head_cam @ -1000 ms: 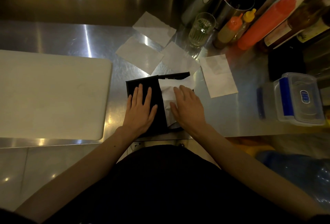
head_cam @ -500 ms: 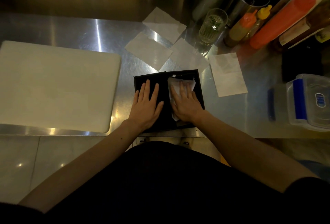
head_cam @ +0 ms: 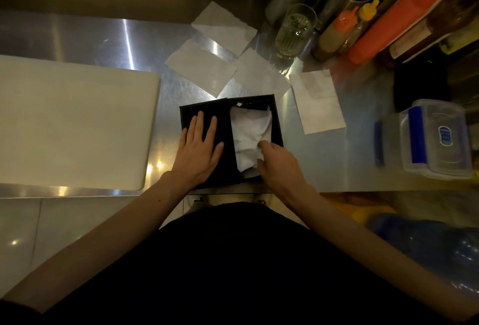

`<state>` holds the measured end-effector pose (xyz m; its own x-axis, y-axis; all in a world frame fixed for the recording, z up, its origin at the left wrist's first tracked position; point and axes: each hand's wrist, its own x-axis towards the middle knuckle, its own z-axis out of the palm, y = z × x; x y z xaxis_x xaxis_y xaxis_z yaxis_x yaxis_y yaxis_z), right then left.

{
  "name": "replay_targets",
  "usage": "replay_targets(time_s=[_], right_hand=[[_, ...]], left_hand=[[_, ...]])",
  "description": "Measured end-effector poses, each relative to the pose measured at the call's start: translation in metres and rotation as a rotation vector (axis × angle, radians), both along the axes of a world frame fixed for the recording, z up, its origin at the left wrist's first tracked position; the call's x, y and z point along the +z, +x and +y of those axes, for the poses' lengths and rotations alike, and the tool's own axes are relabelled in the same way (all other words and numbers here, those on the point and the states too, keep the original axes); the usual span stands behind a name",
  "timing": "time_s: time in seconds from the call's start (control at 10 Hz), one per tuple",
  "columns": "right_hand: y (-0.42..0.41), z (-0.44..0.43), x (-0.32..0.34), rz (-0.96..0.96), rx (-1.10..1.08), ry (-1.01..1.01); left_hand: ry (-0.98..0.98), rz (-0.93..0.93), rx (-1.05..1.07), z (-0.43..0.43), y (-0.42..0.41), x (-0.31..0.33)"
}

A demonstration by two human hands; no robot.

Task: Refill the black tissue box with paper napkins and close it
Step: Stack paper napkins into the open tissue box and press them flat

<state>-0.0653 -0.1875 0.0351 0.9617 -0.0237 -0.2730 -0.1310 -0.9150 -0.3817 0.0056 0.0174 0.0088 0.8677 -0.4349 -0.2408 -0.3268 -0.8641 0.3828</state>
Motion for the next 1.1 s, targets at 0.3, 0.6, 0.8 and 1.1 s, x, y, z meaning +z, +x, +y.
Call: replay_targets(time_s=[0.3,0.6,0.8,1.1], right_hand=[[0.022,-0.003,-0.005,0.199,0.291,-0.22],[0.032,-0.002,-0.015,0.114,0.431,-0.379],[0.031,-0.007,-0.016,0.116,0.465,-0.356],[0.028,-0.008,-0.016,0.125,0.452,-0.361]], left_hand=[[-0.005,0.019,-0.002,-0.002,0.0,0.001],[0.0,0.032,0.001,-0.003,0.0,0.003],[0.006,0.037,-0.01,-0.001,0.002,0.003],[0.016,0.04,-0.014,-0.002,0.003,0.003]])
